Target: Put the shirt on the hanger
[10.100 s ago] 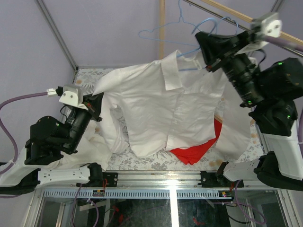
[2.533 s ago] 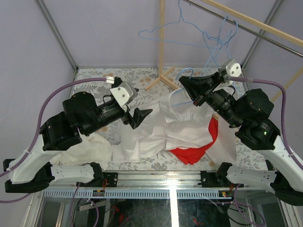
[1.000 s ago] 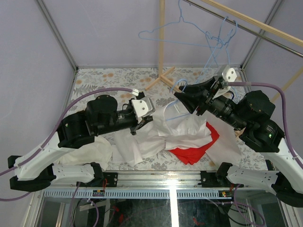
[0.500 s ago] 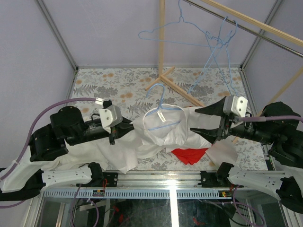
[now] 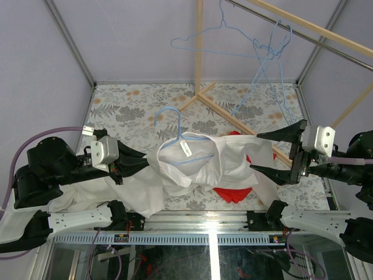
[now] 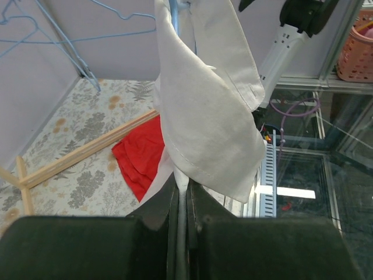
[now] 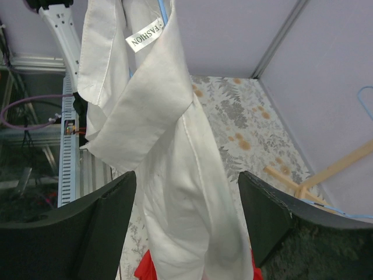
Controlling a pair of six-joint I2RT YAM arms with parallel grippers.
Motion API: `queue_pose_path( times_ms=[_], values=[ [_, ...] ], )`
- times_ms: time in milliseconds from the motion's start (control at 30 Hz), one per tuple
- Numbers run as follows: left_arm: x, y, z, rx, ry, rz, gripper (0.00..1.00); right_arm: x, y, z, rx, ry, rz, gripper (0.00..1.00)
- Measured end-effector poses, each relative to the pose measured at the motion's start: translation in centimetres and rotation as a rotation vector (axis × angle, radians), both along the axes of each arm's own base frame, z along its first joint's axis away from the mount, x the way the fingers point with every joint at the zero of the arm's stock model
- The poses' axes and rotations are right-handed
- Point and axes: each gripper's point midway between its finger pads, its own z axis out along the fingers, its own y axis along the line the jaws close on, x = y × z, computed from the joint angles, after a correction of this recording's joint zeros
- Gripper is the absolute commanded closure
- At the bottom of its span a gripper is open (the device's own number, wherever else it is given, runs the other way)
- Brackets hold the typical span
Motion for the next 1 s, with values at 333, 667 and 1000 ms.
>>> queue_pose_path(
  times_ms=[333, 667, 1000],
  values=[
    [-0.9, -1.9, -2.2, 0.098, 0.058, -0.097, 1.00, 0.1, 2.7, -4.0, -0.170, 0.119, 0.098, 0.30],
    [-1.2, -3.2, -3.3, 0.143, 0.090, -0.144, 1.00, -1.2, 3.6, -7.3, -0.253, 0.217, 0.195, 0.41],
    [-1.2, -4.2, -3.9, 0.167, 0.109, -0.170, 1.00, -1.8, 4.7, -9.0, -0.283, 0.287, 0.260, 0.61]
  ],
)
